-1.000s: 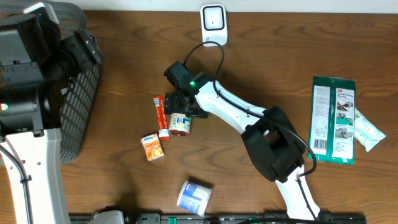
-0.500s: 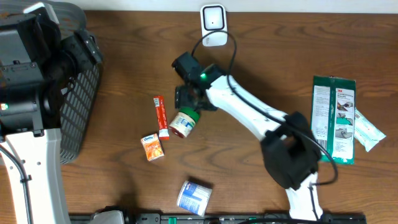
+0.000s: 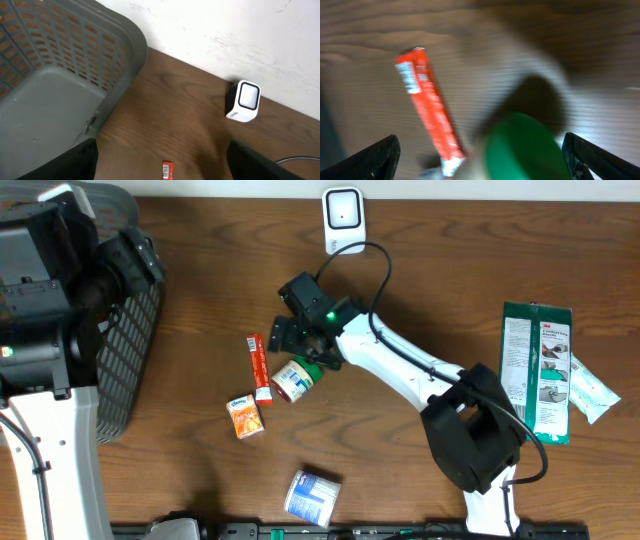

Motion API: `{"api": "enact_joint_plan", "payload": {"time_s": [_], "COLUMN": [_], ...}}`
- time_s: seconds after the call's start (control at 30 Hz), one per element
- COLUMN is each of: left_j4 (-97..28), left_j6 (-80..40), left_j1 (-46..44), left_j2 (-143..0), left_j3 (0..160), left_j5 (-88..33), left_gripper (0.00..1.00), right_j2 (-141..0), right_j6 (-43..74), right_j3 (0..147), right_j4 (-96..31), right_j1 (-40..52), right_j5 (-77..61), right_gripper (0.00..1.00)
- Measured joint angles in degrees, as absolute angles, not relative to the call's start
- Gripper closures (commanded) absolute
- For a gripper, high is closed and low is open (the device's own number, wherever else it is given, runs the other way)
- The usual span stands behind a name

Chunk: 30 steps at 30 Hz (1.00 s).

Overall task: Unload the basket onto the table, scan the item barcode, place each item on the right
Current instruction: 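Lift the green-lidded jar and rotate it to expose its barcode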

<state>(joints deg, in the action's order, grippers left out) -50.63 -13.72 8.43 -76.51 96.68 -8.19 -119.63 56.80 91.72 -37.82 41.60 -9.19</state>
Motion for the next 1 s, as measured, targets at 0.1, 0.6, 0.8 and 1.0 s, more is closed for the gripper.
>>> {"api": "enact_joint_plan", "payload": {"time_s": [0.1, 0.6, 0.8, 1.0], "left_j4": [-50.6, -50.6, -50.6, -50.6], "left_j6": [-13.7, -13.7, -13.7, -13.7], "left_j1": [8.4, 8.4, 8.4, 8.4], "left_j2": [-76.5, -76.5, -76.5, -76.5], "left_j3": [96.7, 96.7, 96.7, 96.7], "left_j5": [-8.2, -8.2, -8.2, -8.2], "left_gripper": [0.17, 0.17, 0.17, 0.17], "right_j2": [-119.6, -119.6, -119.6, -119.6], "right_j6": [59.0, 59.0, 53.7, 42.9], "right_j3": [91.7, 91.3, 91.3, 91.3], "right_j4": [-37.2, -44.6, -45.7, -46.1], "right_j1": [42.4, 44.0, 46.2, 47.6], "right_j5": [-9.8, -10.4, -9.0, -8.8], "right_gripper": [0.01, 0.01, 0.01, 0.01]}}
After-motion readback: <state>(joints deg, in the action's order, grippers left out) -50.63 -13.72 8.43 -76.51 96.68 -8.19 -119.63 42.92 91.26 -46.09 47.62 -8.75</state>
